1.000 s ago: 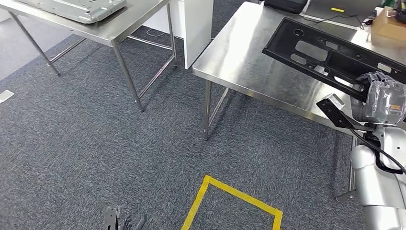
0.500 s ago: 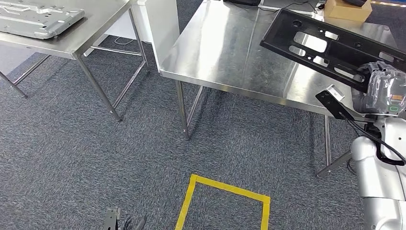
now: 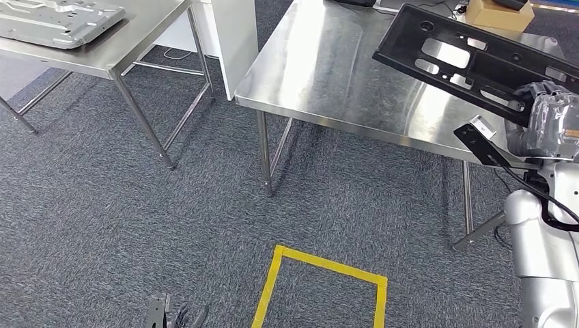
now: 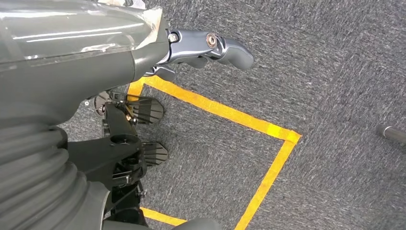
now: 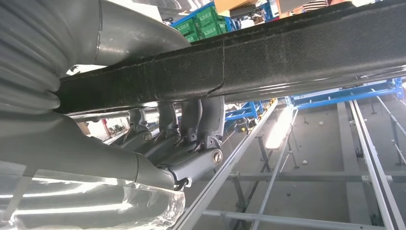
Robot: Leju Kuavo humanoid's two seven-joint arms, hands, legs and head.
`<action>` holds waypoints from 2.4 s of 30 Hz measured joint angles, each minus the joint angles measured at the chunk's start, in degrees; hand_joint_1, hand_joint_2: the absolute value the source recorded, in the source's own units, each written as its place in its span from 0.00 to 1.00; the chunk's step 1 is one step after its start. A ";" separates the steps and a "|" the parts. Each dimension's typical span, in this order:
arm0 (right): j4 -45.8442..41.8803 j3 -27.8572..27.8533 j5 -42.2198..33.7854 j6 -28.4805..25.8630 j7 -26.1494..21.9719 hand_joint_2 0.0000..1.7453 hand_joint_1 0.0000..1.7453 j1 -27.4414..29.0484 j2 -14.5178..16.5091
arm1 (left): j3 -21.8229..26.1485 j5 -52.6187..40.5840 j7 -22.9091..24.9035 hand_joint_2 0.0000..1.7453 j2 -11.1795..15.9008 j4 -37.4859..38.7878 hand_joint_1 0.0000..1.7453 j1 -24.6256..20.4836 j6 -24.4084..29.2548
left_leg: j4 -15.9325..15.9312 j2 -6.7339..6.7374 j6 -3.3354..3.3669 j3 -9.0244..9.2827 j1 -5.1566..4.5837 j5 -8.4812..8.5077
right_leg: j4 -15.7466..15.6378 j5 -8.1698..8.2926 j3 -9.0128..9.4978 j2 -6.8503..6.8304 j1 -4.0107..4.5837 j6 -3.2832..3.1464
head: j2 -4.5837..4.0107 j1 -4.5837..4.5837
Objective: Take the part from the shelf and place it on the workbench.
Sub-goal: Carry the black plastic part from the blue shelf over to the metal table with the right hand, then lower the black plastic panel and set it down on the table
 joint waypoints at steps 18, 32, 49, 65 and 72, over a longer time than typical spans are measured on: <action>-0.25 0.66 0.83 -0.57 0.84 1.00 1.00 1.34 -0.37 | -0.02 0.01 -0.32 1.00 -0.05 -0.04 0.00 -0.33 1.06 | -0.35 1.82 -1.14 0.38 0.99 -0.47 | 0.79 -1.67 0.68 -2.06 0.36 -0.60 | 0.00 0.55; 0.40 1.49 2.27 -0.09 1.11 1.00 1.00 -1.11 2.16 | 0.04 0.83 -0.62 1.00 0.23 -0.07 0.00 -0.37 1.55 | -0.43 1.04 0.36 -2.34 0.55 2.04 | 0.34 -3.00 2.20 -1.02 1.17 -2.01 | 0.00 -0.04; 2.50 2.36 2.19 -0.49 0.97 1.00 1.00 -2.11 2.48 | 0.21 0.74 -0.64 1.00 -0.20 -0.10 0.00 -0.39 1.86 | -0.49 1.16 -1.85 1.09 1.33 -1.26 | 0.56 -0.95 -0.05 -2.06 0.30 -1.08 | 0.00 0.33; 2.72 2.49 2.02 -0.81 0.92 1.00 1.00 -2.05 2.82 | 0.25 0.71 -0.66 1.00 0.05 -0.15 0.00 -0.34 1.91 | -1.49 0.80 0.03 -1.55 1.20 2.61 | 1.00 -4.45 2.81 -1.41 1.12 -1.27 | 0.00 -0.14; 2.80 2.49 1.86 -0.86 0.95 1.00 1.00 -1.12 2.57 | 0.43 0.63 -0.68 1.00 -0.20 -0.15 0.00 -0.28 1.92 | -2.15 0.76 0.52 1.11 1.59 1.02 | 13.60 -5.59 -6.43 -1.77 0.49 0.48 | 0.00 0.30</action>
